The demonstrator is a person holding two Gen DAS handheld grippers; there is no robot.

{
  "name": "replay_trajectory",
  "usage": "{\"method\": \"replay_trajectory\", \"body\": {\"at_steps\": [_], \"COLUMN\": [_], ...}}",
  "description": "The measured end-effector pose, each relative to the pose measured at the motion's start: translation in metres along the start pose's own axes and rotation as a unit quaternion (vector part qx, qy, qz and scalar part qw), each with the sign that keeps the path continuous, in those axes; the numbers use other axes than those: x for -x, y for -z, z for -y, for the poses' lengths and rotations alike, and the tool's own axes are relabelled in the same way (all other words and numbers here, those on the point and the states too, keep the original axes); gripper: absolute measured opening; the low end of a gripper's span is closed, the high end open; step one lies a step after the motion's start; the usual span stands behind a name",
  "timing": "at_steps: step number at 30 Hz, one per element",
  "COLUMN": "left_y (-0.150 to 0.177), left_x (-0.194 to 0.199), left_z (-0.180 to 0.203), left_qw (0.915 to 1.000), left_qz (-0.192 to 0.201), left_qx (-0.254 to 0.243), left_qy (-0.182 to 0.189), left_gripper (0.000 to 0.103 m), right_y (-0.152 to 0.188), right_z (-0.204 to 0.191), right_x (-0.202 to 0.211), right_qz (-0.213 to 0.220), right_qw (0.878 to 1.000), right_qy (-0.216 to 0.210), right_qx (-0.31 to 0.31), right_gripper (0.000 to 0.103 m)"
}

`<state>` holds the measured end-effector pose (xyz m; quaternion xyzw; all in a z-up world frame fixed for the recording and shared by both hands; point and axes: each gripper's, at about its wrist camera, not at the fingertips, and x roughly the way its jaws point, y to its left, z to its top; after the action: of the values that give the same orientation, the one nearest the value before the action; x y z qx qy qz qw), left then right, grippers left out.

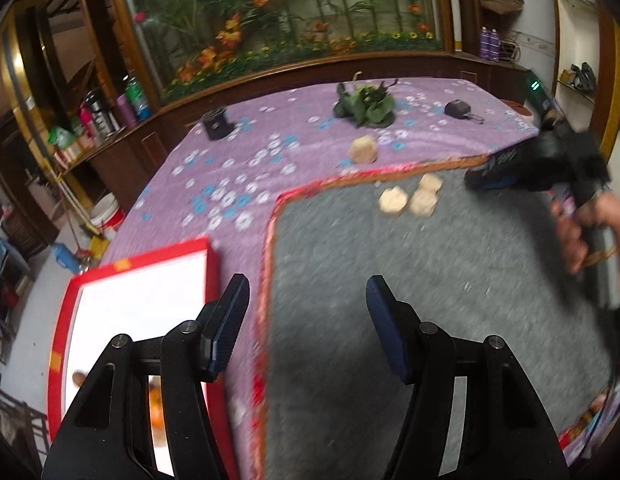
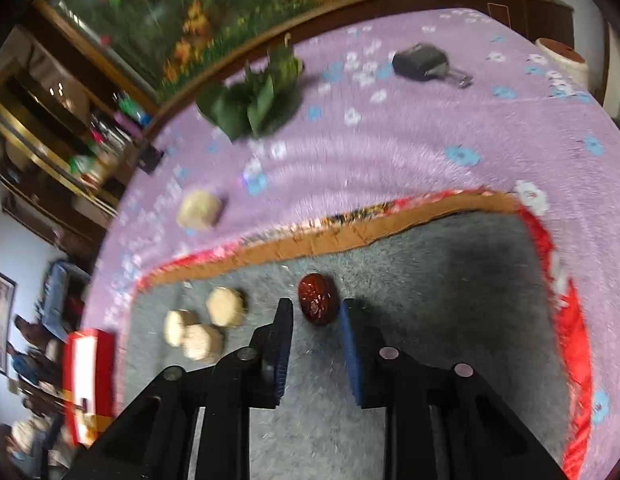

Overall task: Organize fruits
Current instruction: 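Grasp a red date with the right gripper while the left gripper grasps a beige hexagonal chunk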

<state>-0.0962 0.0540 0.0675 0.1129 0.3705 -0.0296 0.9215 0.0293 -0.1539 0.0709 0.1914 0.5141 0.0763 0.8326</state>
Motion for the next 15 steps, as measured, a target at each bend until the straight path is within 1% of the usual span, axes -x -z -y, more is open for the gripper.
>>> {"method": "replay_trajectory", "body": {"at_steps": [1, 2, 4, 6, 7, 8, 12, 15], "left_y": [-0.008, -0.017, -0.032, -0.049, -0.056, -0.063, -0.086, -0.094], "left_x": [-0.003, -0.006, -0.014, -0.028, -0.035, -0.044, -0.082, -0.102], "left_z": [0.005, 0.011, 0.021, 0.035, 0.040, 0.048, 0.087, 0.107], "left_qw": [1.0000, 0.9999, 0.9997, 0.9991, 0.9988, 0.9985, 0.9952, 0.9933], "left_qz": [0.001, 0.005, 0.013, 0.019, 0.016, 0.012, -0.006, -0.013], "left_qx": [-0.005, -0.010, -0.020, -0.028, -0.030, -0.033, -0.066, -0.088], "left_qy": [0.006, 0.011, 0.011, 0.025, 0.034, 0.042, 0.073, 0.074], "left_gripper": [0.061, 0.061, 0.061, 0.063, 0.067, 0.068, 0.069, 0.069], "right_y": [0.000, -0.001, -0.002, -0.004, -0.006, -0.005, -0.010, -0.013], "right_z": [-0.002, -0.004, -0.002, 0.010, 0.020, 0.022, 0.034, 0.045], "right_x": [-0.001, -0.002, -0.001, -0.003, -0.002, 0.000, 0.011, 0.012], "right_qz": [0.017, 0.022, 0.025, 0.024, 0.020, 0.017, 0.036, 0.033], "right_qw": [1.000, 0.999, 0.999, 0.999, 0.998, 0.998, 0.996, 0.993], "right_qy": [0.010, 0.015, 0.010, -0.021, -0.047, -0.056, -0.057, -0.075], "right_qx": [0.012, 0.020, 0.020, -0.002, -0.023, -0.034, -0.056, -0.088], "right_gripper": [0.019, 0.019, 0.019, 0.018, 0.018, 0.018, 0.018, 0.019]}}
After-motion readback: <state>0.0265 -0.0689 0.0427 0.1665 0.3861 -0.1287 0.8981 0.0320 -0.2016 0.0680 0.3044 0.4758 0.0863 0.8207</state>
